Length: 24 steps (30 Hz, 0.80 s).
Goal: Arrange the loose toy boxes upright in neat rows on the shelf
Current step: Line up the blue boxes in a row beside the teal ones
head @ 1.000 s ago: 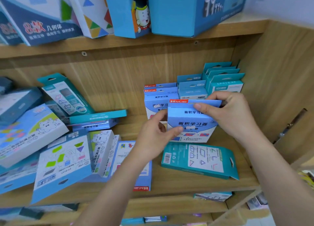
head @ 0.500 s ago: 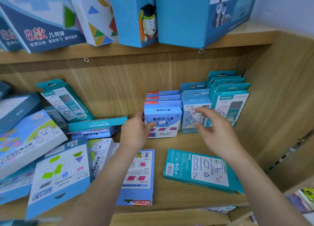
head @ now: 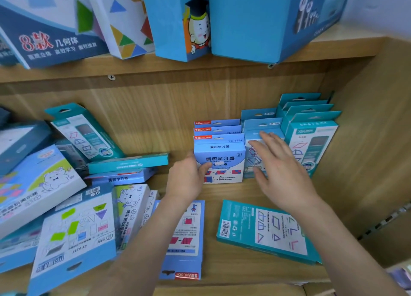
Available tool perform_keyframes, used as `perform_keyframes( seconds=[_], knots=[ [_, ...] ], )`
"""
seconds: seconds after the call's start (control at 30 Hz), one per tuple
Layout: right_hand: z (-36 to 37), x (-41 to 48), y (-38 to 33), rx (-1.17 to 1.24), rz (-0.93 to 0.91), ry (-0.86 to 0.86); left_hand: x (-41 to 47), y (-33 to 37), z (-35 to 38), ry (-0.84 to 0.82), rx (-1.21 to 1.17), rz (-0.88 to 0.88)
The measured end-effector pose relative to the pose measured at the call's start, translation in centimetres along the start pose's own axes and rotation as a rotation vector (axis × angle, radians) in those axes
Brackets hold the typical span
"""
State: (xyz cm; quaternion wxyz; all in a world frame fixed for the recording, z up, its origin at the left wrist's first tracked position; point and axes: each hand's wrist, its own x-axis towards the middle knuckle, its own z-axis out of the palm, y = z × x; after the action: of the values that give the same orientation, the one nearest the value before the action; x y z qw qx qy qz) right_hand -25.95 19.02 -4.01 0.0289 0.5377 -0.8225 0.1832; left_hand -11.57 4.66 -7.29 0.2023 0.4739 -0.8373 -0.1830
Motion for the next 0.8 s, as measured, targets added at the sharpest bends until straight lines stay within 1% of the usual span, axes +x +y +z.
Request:
perform_keyframes(
  seconds=[0.17,0.27,0.37,0.43,0.47,0.5,0.53,0.57,0.6,0.67,0.7,0.73,0.8],
  knots=[
    [0.4,0.1,0.2,-0.01,-0.016,0.028,0.2,-0.3,0.3,0.01,0.053,0.002],
    [0.6,0.0,0.5,0.027,-0.024,0.047,0.4,-0.7,0.4,0.007,0.068,0.013],
    [0.4,-0.5,0.7,0.086,-0.075,0.115,0.1,-0.7,0.0,-0.001,0.04,0.016],
    [0.1,-1.4,0.9,0.151,-0.102,0.142,-0.7,-0.8,-0.8,0.074,0.026,0.009],
    [-0.1,-2.0,1.2,0.197,-0.1,0.124,-1.4,-0.9,-1.3,0.133,-0.002,0.016],
    [-0.3,-2.7,1.5,0.244,-0.089,0.081,-2.3,-0.8,-1.8,0.191,-0.05,0.054],
    [-0.4,-3.4,1.9,0.279,-0.075,0.018,-3.2,-0.7,-2.2,0.215,-0.097,0.118],
    [-0.6,-4.1,2.2,0.289,-0.06,-0.058,-4.0,-0.4,-2.5,0.171,-0.126,0.192],
    [-0.6,-4.7,2.5,0.267,-0.04,-0.142,-4.8,-0.1,-2.5,0.049,-0.125,0.274],
    [-0.5,-5.6,3.0,0.137,0.015,-0.332,-6.0,0.9,-1.6,-0.284,-0.013,0.448],
    [-0.4,-5.9,3.2,0.06,0.044,-0.432,-6.4,1.3,-0.7,-0.405,0.044,0.538],
    [-0.1,-6.3,3.4,-0.005,0.064,-0.523,-6.6,1.5,0.4,-0.492,0.098,0.602],
    [0.5,-7.0,3.9,-0.099,0.069,-0.633,-6.8,1.9,2.4,-0.593,0.219,0.64]
  ],
)
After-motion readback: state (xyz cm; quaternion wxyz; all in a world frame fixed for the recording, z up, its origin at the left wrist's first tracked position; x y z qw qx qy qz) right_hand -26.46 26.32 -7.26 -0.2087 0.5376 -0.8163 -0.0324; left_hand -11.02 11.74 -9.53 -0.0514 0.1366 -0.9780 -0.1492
